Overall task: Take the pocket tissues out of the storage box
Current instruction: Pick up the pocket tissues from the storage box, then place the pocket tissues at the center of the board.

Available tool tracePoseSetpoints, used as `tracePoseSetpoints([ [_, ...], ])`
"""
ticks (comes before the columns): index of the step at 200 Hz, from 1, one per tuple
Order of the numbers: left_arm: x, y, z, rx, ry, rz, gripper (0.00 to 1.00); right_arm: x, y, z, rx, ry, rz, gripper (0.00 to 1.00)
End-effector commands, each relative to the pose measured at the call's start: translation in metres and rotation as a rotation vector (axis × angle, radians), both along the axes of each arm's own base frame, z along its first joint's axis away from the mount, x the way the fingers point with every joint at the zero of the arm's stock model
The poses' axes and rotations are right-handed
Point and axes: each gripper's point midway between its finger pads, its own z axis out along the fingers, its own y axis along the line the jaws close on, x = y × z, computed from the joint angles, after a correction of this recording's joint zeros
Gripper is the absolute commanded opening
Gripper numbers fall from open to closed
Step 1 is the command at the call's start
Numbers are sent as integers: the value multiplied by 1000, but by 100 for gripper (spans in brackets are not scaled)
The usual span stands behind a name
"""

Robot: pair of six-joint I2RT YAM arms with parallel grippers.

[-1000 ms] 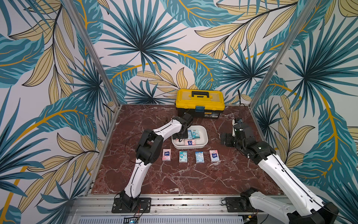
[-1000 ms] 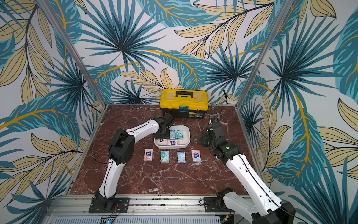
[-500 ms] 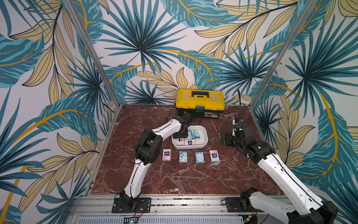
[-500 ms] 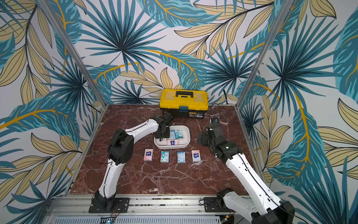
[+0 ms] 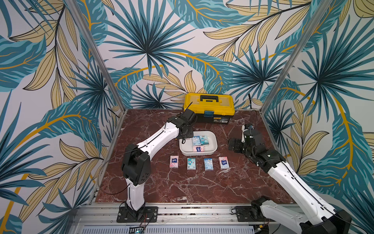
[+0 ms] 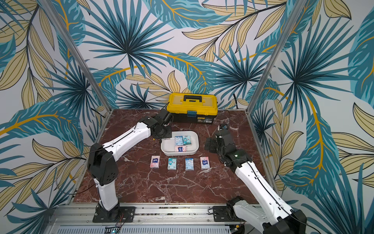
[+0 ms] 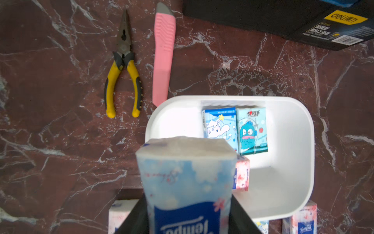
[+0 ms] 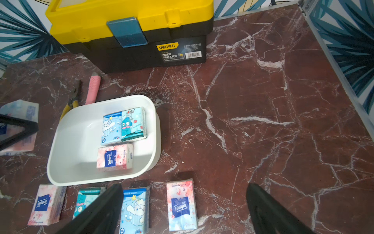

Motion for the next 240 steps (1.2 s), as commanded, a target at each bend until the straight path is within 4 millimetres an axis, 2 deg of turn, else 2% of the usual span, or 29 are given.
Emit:
tracePoseSetpoints([
  [1, -35, 17, -9, 41, 65, -16, 51, 2, 9, 10, 50, -64, 44, 99],
  [36, -76, 40, -6, 82, 97, -22, 51, 0, 20, 20, 72, -115, 122, 99],
  [73, -114, 50, -9, 88, 143, -46, 51, 1, 29, 33, 112, -192, 171, 99],
  [118, -160, 54, -45, 65, 251, -76, 51, 9, 38, 35, 132, -207, 200, 99],
  [161, -196, 60, -68, 56, 305, -80, 51, 16, 45, 36, 137, -200, 223, 99],
  [240, -220, 58, -121, -7, 364, -71, 51, 21, 45, 34, 141, -203, 214, 99],
])
